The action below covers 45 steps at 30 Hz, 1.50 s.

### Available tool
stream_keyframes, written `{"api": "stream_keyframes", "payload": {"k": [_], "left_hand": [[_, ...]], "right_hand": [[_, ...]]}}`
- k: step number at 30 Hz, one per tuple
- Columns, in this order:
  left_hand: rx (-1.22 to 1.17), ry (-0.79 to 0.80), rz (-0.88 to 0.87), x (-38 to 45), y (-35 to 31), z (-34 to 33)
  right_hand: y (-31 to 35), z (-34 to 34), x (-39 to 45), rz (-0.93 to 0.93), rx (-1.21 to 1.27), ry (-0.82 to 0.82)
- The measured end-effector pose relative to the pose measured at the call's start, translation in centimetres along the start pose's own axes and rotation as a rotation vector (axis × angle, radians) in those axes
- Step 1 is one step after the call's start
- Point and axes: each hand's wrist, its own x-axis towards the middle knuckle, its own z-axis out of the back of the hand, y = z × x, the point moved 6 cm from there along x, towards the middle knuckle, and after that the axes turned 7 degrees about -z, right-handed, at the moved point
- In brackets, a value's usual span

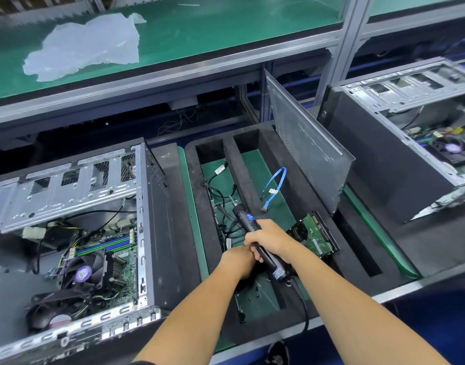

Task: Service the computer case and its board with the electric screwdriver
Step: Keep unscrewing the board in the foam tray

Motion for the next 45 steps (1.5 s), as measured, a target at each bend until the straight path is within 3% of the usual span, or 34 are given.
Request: {"api": "stream_keyframes", "payload": {"k": [23,25,30,35,39,41,45], "left_hand": [[0.342,0.059,-0.268,-0.4,-2.0,-0.3],[0.226,0.054,-0.228,-0.5,-1.7,0.1],[-0.354,-0.086,-0.119,-1.1,0.0,2.4],[-0.732,-0.390,0.097,-2.6,3.4,7.6],[-1.199,-0.841,0.314,-4.9,7.2,14.5],[-1.387,-1.002,0.333,-6.7,8.6,17.6],[-1.486,-1.171,0.232,-10.4,11.1,22.0]], "right_hand": [[0.1,0.1,-0.3,0.011,-0.006,-0.008],[0.1,0.1,-0.2,0.008,-0.005,0.002],[0.4,0.6,-0.4,-0.020,0.046,0.030],[3.0,1.8,-1.8,0.013,0.119,0.020],[7.7,1.4,-3.8,0.103,0.179,0.067],[10.2,0.9,-5.0,0.170,0.216,0.094],[14.5,-1.1,-7.6,0.291,0.140,0.176]]}}
